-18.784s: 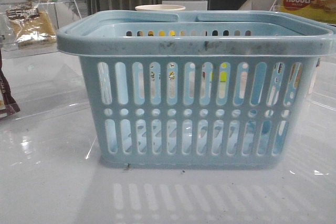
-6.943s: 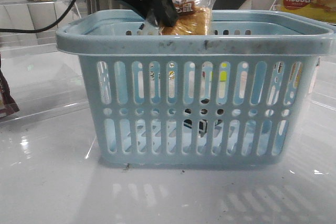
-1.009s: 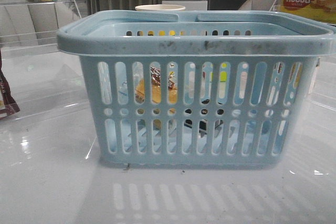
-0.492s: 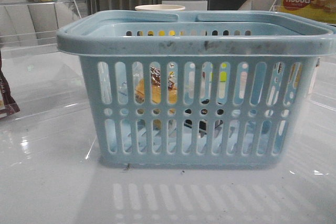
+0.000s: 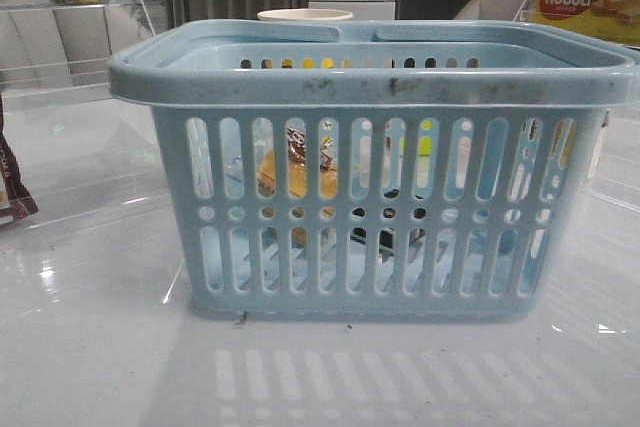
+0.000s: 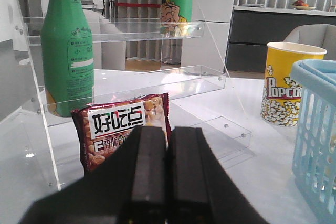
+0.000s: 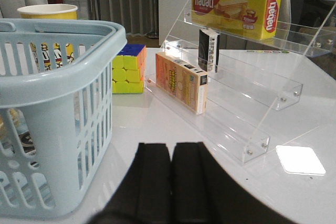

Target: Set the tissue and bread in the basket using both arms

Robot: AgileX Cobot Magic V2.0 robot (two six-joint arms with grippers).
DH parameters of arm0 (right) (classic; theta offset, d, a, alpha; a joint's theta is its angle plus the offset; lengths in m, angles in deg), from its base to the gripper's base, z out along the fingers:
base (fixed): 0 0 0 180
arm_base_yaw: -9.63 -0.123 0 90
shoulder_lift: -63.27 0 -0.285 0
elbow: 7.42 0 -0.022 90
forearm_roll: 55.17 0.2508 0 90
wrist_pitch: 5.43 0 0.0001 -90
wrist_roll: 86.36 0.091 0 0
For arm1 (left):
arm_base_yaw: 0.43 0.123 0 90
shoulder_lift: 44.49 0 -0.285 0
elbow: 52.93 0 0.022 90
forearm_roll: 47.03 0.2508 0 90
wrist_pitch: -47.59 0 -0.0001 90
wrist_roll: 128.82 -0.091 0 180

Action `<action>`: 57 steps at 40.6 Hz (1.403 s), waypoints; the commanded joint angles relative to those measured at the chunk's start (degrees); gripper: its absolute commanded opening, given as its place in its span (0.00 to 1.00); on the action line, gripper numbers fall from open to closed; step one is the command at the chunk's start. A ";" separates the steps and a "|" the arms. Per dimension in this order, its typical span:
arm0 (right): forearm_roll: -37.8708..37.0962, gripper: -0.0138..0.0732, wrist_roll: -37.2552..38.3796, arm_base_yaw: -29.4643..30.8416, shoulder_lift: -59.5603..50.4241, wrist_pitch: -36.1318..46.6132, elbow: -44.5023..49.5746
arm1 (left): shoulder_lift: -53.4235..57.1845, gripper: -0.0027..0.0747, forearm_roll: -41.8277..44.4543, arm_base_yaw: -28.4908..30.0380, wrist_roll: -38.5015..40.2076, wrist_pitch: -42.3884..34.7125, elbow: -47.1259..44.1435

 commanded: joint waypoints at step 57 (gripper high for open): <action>1.53 0.22 0.03 3.18 -1.12 7.45 -0.35 | 0.97 0.15 -0.43 -0.05 0.09 -5.01 -0.34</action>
